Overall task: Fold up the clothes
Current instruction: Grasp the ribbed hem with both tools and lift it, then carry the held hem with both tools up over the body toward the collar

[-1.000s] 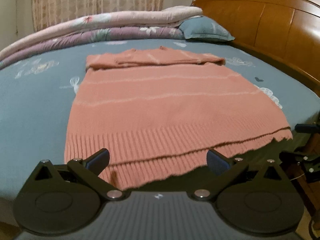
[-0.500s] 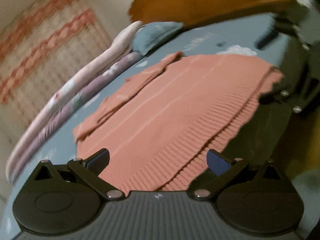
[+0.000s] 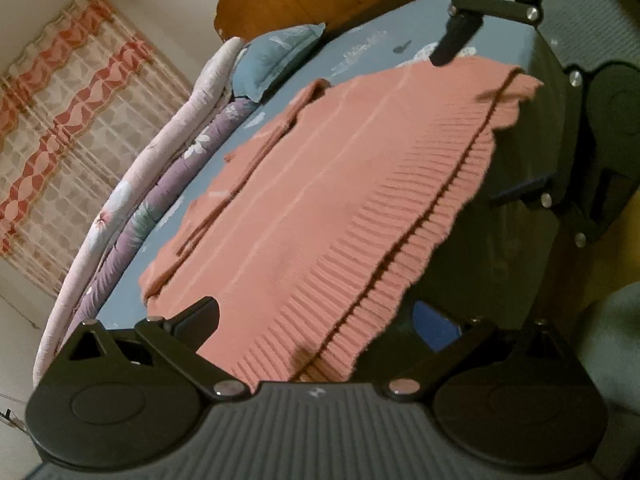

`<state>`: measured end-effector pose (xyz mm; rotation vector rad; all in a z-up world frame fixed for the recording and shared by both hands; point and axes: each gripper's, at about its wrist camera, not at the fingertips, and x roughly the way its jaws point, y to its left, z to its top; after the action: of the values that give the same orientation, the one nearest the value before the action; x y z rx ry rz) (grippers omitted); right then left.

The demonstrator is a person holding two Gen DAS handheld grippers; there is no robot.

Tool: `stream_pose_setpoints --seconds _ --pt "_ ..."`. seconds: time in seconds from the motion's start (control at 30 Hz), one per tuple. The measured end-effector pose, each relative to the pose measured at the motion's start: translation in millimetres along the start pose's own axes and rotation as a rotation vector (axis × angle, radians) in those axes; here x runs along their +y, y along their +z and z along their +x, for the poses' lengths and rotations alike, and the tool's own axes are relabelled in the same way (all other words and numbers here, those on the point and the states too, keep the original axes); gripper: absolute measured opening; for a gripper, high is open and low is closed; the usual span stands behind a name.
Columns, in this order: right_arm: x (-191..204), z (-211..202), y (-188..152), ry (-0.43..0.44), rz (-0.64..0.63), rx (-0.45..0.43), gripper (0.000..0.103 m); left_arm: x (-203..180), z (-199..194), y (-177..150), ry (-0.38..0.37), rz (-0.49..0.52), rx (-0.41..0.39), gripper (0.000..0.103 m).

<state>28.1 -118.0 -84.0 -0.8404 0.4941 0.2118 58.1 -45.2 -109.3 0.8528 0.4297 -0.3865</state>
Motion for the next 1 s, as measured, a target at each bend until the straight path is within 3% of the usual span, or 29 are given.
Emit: stream_pose_setpoints --seconds 0.2,0.43,0.53,0.67,0.83,1.0 --pt "1.8 -2.4 4.9 -0.047 -0.080 -0.003 0.103 -3.3 -1.0 4.0 -0.020 0.008 -0.023 0.102" --pt "-16.3 -10.8 16.9 -0.148 -0.041 -0.071 0.103 -9.6 3.5 22.1 -0.048 0.010 -0.080 0.102" --pt "-20.0 -10.5 17.0 -0.159 -0.029 -0.080 0.103 -11.2 8.3 28.9 -0.058 0.005 -0.096 0.102" --pt "-21.0 -11.7 15.3 -0.156 -0.019 -0.082 0.103 -2.6 13.2 33.5 -0.017 -0.028 -0.112 0.102" --pt "-19.4 -5.5 13.8 -0.097 -0.033 -0.076 0.103 15.8 10.6 36.1 -0.005 -0.090 -0.133 0.102" --pt "-13.8 14.7 23.7 -0.123 -0.017 -0.094 0.103 14.8 7.7 37.5 -0.007 -0.068 -0.137 0.102"
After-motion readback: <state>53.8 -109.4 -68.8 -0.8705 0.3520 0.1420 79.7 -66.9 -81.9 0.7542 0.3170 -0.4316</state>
